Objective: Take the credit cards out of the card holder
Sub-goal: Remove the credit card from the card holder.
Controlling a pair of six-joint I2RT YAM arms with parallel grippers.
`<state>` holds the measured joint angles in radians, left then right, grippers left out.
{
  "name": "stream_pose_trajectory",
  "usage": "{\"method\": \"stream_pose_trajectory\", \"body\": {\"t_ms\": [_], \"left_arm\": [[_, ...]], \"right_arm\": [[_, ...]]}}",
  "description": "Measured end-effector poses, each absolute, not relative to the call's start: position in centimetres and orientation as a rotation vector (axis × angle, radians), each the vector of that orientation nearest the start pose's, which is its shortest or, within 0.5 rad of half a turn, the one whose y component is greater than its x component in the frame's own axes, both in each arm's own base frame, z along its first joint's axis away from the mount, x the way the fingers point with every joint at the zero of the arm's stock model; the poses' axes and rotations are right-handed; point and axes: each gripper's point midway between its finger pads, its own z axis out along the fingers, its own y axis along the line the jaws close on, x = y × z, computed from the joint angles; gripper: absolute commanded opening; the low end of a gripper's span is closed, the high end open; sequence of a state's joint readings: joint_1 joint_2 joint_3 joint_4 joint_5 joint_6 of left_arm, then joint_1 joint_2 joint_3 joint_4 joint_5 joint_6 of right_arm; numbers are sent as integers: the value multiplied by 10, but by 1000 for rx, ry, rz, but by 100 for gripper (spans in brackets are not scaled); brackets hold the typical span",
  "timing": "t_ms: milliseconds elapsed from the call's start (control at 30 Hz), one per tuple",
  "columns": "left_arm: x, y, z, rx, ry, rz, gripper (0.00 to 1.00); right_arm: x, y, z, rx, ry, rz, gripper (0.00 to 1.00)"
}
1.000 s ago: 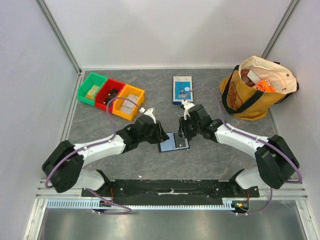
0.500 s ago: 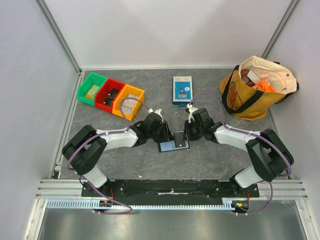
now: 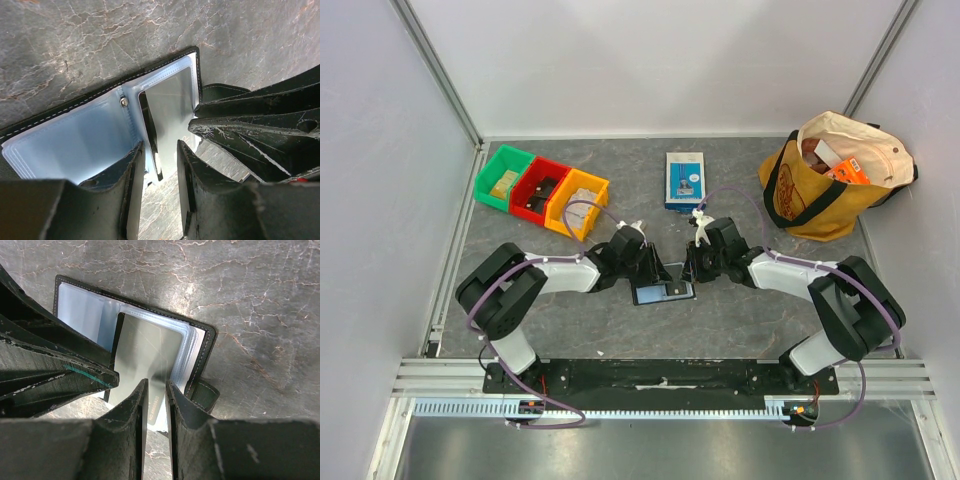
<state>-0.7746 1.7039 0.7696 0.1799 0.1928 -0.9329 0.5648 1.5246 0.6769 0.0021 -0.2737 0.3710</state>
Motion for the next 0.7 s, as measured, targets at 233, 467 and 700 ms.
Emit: {"method": "stream_pose_trajectory", "body": {"t_ms": [233,467,700], "left_arm": [[244,-332,29,-135,2560,-1016,34],[243,-330,27,-192,2547,-1056,26],[238,-330,25,-254,2535,-1119,23]], "right_arm": [[258,238,29,-375,2485,751,27],[259,238,29,-372,2478,763,27],[260,239,29,-371,2471,764,27]]}}
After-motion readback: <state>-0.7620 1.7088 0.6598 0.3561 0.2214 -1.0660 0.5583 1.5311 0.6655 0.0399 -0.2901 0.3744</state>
